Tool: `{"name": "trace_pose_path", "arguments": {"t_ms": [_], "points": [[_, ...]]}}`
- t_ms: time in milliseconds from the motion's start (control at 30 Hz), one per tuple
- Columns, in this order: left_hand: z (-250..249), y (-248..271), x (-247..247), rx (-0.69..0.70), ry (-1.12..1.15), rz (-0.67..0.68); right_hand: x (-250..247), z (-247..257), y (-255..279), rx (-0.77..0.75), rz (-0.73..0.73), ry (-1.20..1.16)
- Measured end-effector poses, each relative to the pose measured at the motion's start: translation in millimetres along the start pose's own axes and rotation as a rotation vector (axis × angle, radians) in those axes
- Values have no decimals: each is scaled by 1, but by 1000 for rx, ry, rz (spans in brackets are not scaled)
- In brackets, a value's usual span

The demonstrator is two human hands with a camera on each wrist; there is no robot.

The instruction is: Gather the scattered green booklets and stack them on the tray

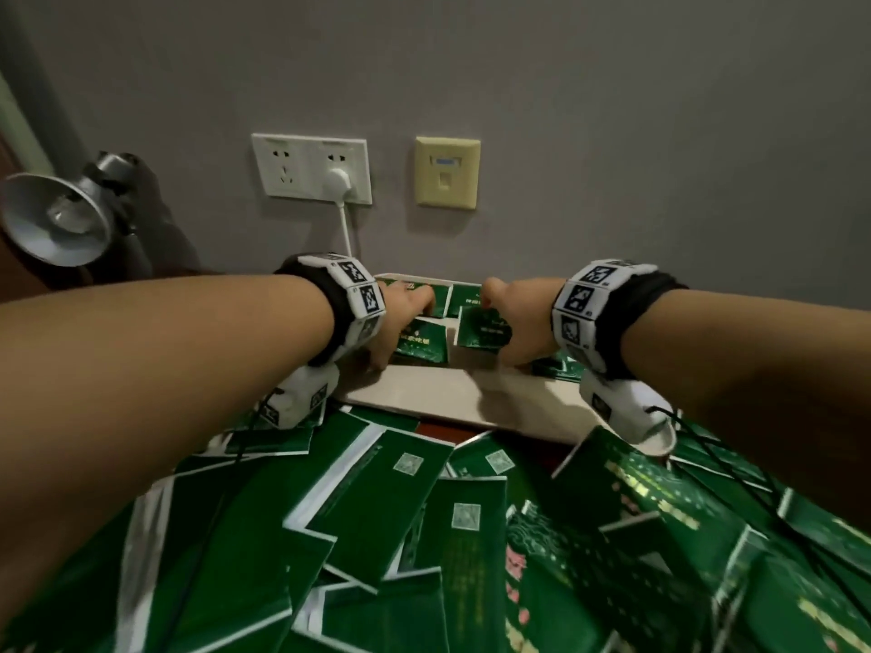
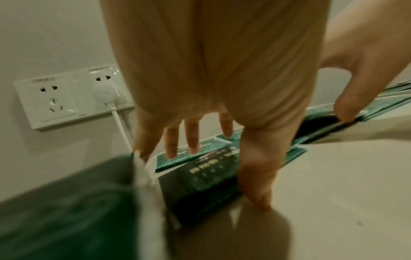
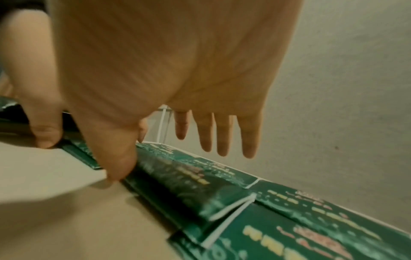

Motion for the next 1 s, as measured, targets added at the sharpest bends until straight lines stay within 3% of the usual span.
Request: {"name": "trace_pose_path", "arguments": {"t_ms": [100, 267, 833, 1000], "points": [[7, -9, 11, -22, 24, 33, 8, 2, -16, 0, -22, 32], [0, -12, 8, -7, -15, -27, 26, 4, -18, 53, 41, 41], [21, -20, 18, -88, -122, -17, 34, 10, -22, 79, 116, 63], [24, -21, 18, -119, -4, -37, 34, 7, -23, 124, 135, 64]]}}
Point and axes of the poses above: each hand's wrist, its own y-axis away from the middle knuckle, its own x-axis out of the palm, z = x × y, the point moved 9 cm from there along -y, towards the middle knuckle, and after that the axes turned 1 degree about -y, right-handed, at the moved point
